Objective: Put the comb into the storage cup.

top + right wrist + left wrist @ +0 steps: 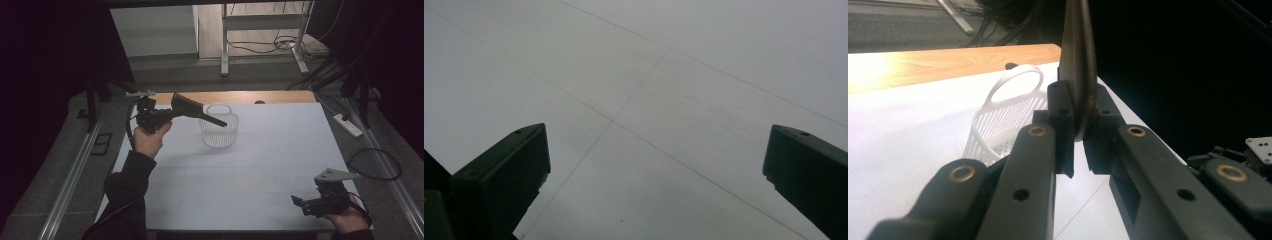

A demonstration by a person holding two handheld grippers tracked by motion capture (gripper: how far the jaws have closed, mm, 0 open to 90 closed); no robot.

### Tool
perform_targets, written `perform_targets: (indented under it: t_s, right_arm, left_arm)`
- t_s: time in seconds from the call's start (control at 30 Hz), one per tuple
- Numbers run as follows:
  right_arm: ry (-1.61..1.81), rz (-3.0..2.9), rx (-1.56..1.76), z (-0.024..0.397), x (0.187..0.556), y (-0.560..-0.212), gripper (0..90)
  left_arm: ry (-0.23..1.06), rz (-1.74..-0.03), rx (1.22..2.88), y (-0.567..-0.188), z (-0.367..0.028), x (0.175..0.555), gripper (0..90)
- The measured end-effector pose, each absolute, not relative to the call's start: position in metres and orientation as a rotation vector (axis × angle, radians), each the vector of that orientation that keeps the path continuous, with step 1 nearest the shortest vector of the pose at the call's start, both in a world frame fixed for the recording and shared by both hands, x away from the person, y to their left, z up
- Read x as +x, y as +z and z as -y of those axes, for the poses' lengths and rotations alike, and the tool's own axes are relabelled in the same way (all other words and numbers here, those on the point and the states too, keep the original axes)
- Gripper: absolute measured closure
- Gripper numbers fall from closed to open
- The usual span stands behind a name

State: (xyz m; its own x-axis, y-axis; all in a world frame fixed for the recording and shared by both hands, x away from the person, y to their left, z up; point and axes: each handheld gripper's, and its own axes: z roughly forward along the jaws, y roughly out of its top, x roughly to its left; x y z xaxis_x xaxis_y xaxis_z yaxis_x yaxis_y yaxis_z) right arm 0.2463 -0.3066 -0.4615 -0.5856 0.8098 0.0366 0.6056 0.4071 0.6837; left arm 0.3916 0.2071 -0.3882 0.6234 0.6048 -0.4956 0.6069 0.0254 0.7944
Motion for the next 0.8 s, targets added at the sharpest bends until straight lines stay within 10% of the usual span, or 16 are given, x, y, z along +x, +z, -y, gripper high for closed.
perform_targets:
  t_s: [0.8]
  right_arm:
    - [0.965,-2.318,1.288,0.321,0.233,-0.456,0.0]
  left_arm:
    - [-0.020,-1.060,1.662,-0.402,-0.191,0.413,83.0]
